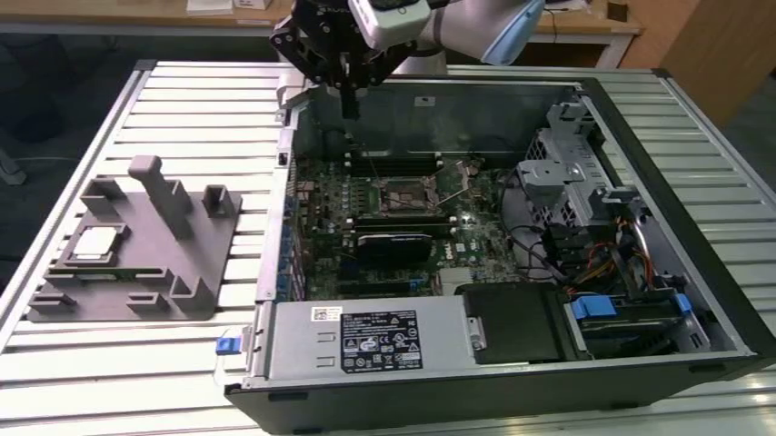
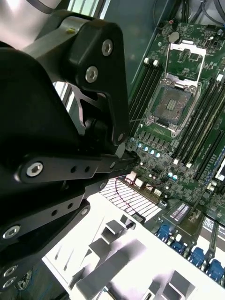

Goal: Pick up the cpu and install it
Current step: 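Reach for the cpu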

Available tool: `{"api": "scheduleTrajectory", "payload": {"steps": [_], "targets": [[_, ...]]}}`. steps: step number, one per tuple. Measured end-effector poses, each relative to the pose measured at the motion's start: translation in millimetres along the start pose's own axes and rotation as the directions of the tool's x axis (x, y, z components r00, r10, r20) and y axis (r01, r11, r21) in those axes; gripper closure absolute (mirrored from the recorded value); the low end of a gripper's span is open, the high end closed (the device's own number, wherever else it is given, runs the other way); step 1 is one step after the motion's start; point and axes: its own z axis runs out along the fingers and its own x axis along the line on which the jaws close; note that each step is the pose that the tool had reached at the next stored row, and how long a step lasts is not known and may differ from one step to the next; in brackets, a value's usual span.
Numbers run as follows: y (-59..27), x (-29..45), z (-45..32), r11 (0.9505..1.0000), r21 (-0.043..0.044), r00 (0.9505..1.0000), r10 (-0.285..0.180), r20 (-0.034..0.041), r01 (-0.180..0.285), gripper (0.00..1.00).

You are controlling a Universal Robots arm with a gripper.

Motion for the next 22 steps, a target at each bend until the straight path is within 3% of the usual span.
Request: {"api": "scheduleTrajectory", "payload": {"steps": [22], "targets": [[-1.6, 20.8, -0.6, 1.0, 0.0, 1.0, 0.0, 0.0, 0.0, 0.89]]}}
